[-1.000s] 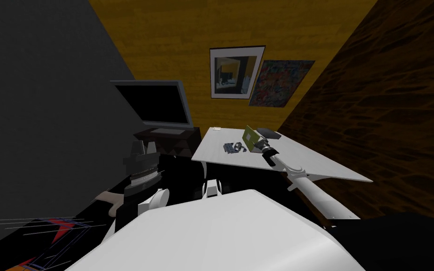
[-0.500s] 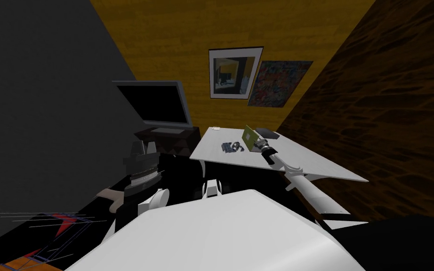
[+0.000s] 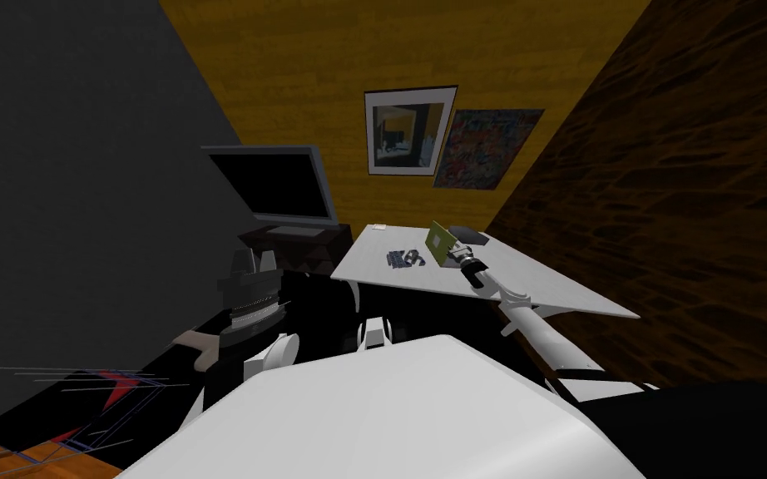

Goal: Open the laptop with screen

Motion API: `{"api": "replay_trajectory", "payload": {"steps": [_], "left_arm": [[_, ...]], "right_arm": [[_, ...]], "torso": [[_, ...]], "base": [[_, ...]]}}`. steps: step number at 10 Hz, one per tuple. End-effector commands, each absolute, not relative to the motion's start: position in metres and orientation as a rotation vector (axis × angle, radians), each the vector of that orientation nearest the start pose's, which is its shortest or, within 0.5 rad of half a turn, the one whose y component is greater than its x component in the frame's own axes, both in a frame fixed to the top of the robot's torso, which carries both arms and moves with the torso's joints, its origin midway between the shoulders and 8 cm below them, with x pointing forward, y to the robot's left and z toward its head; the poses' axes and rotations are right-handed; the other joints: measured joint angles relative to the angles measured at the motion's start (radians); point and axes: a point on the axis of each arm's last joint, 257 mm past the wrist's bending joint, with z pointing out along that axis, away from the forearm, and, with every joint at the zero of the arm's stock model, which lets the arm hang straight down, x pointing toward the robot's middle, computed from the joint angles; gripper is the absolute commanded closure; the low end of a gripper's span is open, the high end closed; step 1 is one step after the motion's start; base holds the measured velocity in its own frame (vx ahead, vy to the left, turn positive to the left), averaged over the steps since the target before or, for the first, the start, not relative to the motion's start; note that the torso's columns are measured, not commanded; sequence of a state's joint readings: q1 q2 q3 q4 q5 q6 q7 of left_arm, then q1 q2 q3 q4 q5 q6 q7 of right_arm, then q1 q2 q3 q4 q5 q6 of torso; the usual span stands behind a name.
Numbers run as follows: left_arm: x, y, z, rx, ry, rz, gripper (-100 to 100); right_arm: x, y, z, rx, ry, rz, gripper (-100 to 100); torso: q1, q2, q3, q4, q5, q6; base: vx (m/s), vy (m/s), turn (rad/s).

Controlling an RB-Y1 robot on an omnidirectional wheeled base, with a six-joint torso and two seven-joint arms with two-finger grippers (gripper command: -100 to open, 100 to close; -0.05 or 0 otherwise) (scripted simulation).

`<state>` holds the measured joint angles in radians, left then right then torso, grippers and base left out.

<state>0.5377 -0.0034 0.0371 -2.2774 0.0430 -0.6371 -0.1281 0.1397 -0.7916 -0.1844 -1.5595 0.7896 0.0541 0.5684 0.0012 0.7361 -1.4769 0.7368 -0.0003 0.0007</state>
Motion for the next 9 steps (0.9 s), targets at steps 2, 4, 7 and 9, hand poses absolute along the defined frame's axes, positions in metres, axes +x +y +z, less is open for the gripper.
{"api": "replay_trajectory", "payload": {"steps": [2,4,7,9], "left_arm": [[0.314,0.296,0.037,-0.555,0.541,-1.176,0],[0.314,0.296,0.037,-0.555,0.541,-1.176,0],[0.314,0.296,0.037,-0.555,0.541,-1.176,0],[0.314,0.296,0.037,-0.555,0.541,-1.176,0]], "right_arm": [[0.500,-0.541,-0.155,-0.153,1.597,-0.518,100],[0.503,-0.535,-0.164,-0.089,1.597,-0.452,100],[0.509,-0.524,-0.177,0.005,1.593,-0.350,100],[0.514,-0.519,-0.166,0.007,1.567,-0.333,100]], "torso": [[-0.009,-0.001,-0.001,-0.001,-0.003,0.001],[-0.011,-0.003,-0.002,-0.003,-0.005,0.003],[-0.014,-0.005,-0.003,-0.006,-0.008,0.004],[-0.015,-0.006,-0.003,-0.009,-0.010,0.003]], "base": [[-0.035,-0.110,-0.005],[-0.029,-0.097,-0.015],[-0.017,-0.092,-0.018],[-0.017,-0.064,-0.001]]}}
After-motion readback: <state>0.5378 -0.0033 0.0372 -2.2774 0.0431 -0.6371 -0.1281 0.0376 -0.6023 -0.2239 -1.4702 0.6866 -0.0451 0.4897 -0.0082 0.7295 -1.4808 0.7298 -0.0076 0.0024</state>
